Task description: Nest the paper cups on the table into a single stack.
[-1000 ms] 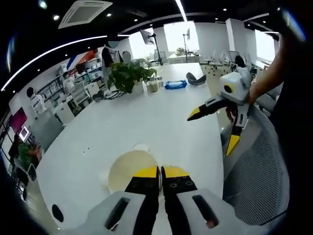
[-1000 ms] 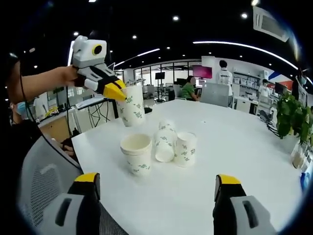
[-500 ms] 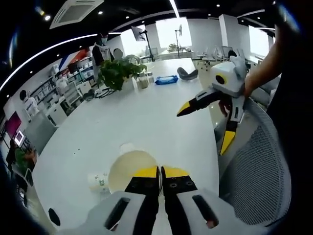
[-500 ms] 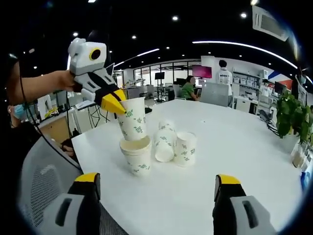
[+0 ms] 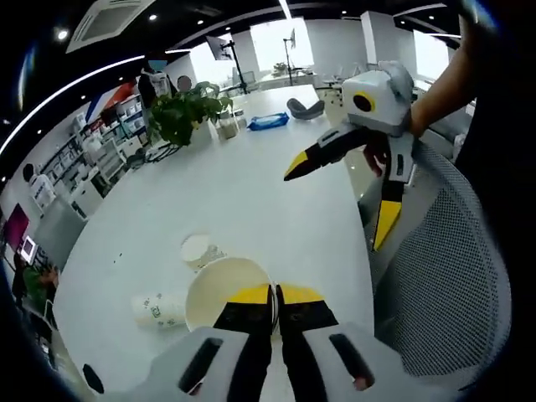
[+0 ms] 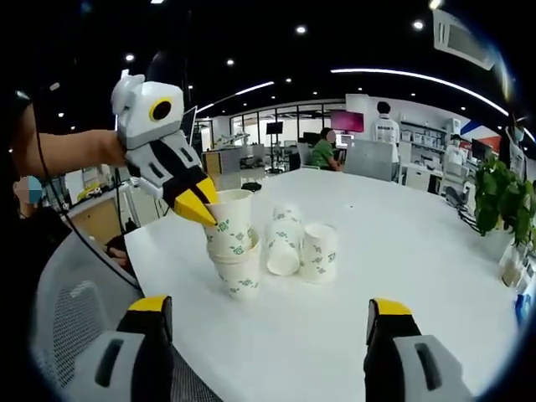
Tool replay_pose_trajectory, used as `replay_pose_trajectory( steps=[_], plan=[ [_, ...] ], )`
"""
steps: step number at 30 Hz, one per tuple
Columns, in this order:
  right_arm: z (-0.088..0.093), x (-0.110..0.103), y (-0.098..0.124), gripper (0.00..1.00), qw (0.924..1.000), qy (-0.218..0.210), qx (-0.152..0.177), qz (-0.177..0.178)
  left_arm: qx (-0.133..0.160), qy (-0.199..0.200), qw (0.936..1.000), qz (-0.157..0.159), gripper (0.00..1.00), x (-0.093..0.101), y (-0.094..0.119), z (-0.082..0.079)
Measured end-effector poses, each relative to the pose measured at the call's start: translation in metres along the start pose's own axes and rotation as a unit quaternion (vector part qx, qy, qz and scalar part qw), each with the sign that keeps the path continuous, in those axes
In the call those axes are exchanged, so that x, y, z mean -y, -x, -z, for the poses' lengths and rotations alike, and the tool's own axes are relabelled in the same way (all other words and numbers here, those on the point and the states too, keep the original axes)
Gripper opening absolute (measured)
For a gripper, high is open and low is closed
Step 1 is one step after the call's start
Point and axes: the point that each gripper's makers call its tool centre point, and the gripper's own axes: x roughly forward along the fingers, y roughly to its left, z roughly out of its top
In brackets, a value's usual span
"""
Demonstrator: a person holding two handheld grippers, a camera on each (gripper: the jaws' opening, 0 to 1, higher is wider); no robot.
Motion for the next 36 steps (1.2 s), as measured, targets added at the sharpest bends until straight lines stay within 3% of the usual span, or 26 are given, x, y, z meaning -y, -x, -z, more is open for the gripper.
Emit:
replay_pose_trajectory(
  steps=[18,30,36],
  plan=[
    [0.002,0.000,-0.001,0.97,1.0000,-0.002,-0.005,0.000,-0.016,0.028,0.9993,0.018,0.00,0.005,-0.029,0.024],
    [0.004,0.003,-0.001,0.97,1.0000,-0.003,-0.007,0.001,-0.013,0.031,0.9991,0.026,0.03,0.007,-0.019,0.017],
    [0.004,0.000,-0.001,0.96,0.9999,-0.001,-0.011,-0.001,-0.016,0.029,0.9991,0.029,0.00,0.008,-0.016,0.020]
  ],
)
